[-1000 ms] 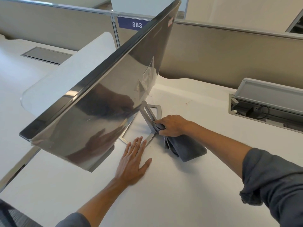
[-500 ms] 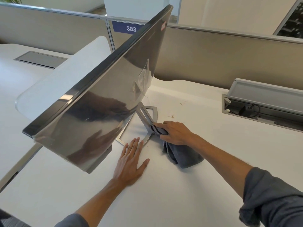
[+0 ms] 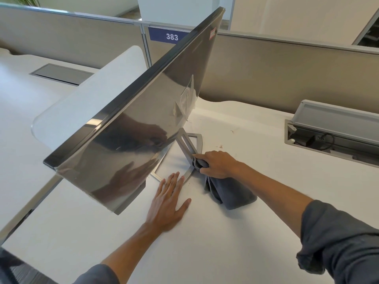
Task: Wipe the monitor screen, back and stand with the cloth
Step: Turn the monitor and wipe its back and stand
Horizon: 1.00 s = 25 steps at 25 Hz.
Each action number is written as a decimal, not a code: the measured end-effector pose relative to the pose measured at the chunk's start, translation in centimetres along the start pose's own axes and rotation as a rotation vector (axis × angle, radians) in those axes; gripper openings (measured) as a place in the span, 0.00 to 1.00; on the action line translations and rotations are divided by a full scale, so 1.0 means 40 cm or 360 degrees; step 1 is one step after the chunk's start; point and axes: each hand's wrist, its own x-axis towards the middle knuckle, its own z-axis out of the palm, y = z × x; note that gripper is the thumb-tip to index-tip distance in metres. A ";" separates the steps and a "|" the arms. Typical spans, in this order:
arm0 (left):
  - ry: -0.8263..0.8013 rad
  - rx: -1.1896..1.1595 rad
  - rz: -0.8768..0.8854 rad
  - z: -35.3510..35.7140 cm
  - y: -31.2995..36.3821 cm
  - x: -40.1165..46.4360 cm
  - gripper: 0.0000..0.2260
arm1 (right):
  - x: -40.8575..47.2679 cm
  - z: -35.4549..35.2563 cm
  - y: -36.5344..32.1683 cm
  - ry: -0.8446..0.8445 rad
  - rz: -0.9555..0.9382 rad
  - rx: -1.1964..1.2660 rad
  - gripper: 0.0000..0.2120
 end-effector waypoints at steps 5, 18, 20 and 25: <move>-0.0003 0.0004 0.0003 0.001 0.002 -0.003 0.32 | -0.044 -0.010 -0.035 0.0133 0.0081 -0.0229 0.14; 0.0022 -0.0015 -0.0177 -0.003 -0.039 -0.082 0.38 | 0.010 0.118 -0.166 0.0934 0.0517 0.0902 0.23; 0.0027 -0.0019 -0.0159 -0.009 -0.038 -0.084 0.36 | -0.033 0.146 -0.121 0.0681 0.0643 0.0662 0.24; 0.0026 -0.0108 -0.0081 -0.025 0.019 -0.087 0.35 | -0.127 0.102 -0.076 0.0778 0.0644 0.0870 0.23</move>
